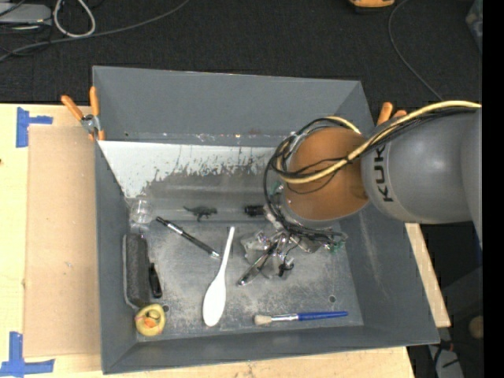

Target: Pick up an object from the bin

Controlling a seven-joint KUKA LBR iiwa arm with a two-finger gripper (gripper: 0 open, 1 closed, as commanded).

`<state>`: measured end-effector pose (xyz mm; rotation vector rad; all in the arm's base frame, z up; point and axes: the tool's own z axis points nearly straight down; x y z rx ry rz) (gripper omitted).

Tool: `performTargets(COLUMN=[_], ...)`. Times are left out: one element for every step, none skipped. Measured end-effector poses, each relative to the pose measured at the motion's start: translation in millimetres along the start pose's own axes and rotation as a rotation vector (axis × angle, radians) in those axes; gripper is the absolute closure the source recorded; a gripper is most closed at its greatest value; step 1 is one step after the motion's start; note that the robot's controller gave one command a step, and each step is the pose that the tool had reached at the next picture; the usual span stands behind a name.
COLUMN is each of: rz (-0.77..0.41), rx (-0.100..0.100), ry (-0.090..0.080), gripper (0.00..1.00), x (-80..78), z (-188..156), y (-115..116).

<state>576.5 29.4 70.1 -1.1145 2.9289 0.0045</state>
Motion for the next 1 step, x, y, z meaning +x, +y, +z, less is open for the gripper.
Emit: performTargets(rz=[0.001], rx=[0.0], ry=[0.0], gripper=[1.0], x=[0.1], z=[0.0], y=[-0.1])
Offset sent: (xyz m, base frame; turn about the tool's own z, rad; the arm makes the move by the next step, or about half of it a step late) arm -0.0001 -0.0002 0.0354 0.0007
